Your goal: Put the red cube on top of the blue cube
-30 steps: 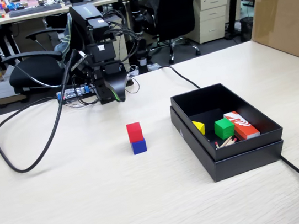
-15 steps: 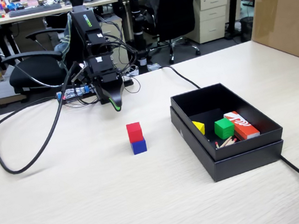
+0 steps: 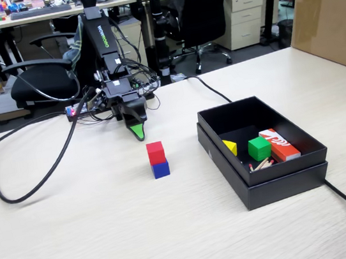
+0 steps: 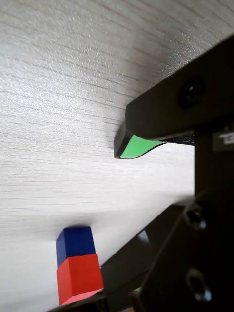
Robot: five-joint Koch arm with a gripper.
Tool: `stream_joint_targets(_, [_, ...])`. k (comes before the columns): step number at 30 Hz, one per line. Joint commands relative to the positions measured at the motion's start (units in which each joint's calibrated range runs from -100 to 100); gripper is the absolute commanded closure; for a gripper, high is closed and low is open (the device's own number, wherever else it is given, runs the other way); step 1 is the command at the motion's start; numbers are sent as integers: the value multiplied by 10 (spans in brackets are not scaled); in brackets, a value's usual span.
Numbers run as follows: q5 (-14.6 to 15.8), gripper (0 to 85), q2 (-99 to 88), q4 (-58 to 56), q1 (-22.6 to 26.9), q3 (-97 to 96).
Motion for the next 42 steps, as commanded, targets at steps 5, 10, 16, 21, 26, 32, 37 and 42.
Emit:
stream_joint_targets(5, [-1,338,13,-9,1,-16])
stream_joint_targets(10, [-3,341,9,-10,0,-21])
stream_joint_targets(16, [-4,343,8,-10,1,-22])
stream_joint_targets(21, [-4,351,7,-10,0,-22])
stream_joint_targets(26, [-4,351,8,-10,0,-22])
stream_joint_targets(32, [-4,351,8,-10,0,-22])
stream_joint_targets(37, [-4,351,7,-10,0,-22])
stream_joint_targets(42, [-4,351,8,-10,0,-22])
